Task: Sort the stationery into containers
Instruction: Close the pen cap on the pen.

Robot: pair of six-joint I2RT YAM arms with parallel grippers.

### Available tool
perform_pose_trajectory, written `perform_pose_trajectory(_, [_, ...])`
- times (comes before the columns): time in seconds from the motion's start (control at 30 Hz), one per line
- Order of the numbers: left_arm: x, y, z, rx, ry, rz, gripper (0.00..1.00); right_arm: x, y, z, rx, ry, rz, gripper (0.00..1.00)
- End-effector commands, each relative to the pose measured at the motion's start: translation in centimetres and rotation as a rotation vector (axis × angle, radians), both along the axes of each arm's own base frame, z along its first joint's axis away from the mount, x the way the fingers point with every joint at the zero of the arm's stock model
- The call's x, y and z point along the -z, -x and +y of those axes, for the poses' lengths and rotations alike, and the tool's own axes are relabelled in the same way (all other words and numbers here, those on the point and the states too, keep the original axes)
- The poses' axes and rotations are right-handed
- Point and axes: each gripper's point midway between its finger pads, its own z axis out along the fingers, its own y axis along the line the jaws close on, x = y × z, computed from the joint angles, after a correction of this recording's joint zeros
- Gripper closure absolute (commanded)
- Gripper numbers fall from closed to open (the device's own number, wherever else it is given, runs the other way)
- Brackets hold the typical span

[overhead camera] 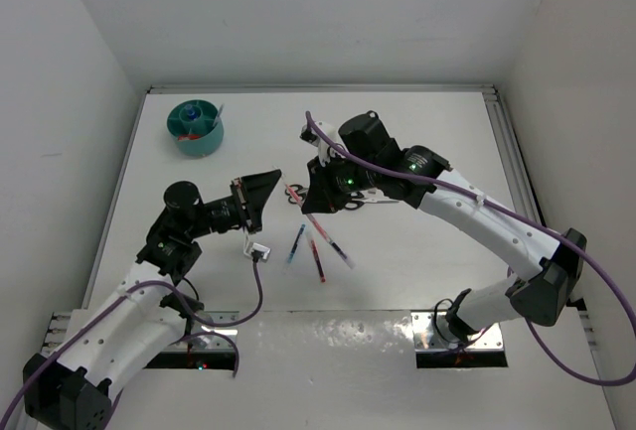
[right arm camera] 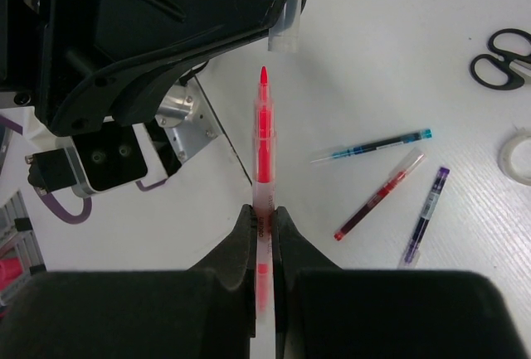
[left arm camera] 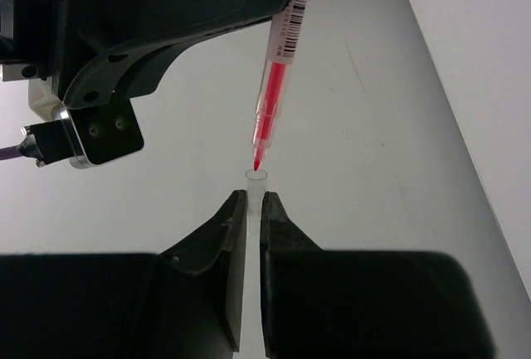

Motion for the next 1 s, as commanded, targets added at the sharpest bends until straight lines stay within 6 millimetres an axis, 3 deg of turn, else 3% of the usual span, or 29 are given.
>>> perform_pose_trajectory(0.0, [-1.10,0.83,-0.16,0.035,-0.025,-0.097,1.00,-2.08,-0.43,-0.03,-0.004,-0.054,-0.068,1.00])
perform_pose_trajectory(0.97, [-0.62,0.86,-0.26,0.040,-0.041,-0.110,1.00,-2.09,-1.15,-0.85,0.037,-0.054,-0.081,1.00])
